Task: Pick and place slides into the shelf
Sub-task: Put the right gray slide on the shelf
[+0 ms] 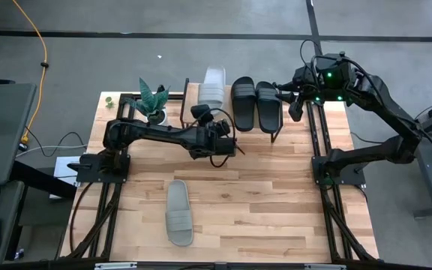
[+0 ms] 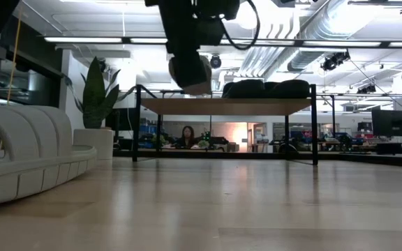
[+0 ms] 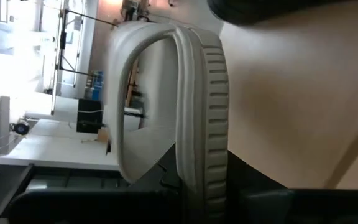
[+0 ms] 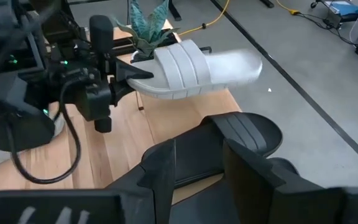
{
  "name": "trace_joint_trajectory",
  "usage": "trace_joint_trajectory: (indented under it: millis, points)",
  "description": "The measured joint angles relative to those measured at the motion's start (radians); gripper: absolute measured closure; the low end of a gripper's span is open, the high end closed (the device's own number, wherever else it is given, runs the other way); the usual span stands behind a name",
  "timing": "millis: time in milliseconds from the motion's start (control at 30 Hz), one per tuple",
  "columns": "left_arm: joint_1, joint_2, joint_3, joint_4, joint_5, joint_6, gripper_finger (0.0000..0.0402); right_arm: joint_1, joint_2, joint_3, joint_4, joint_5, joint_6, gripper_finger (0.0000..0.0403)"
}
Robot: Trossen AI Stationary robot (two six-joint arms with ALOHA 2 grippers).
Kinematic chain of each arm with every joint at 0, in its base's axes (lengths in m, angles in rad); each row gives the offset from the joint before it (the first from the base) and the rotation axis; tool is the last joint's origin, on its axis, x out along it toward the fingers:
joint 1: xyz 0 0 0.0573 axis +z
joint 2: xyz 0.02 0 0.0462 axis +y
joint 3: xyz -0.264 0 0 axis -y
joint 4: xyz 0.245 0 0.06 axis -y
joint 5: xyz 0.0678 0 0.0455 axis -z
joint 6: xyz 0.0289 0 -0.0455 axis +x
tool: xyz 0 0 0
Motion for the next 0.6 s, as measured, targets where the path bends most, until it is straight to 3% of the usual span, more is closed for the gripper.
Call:
trace_joint_trajectory:
  millis: [600]
  points:
    - [0.0,0.016,-0.002,0.008,0.069,-0.036,0.0369,0.133,0.0,0.0,-0.014,-0.002,0.023,0.0276]
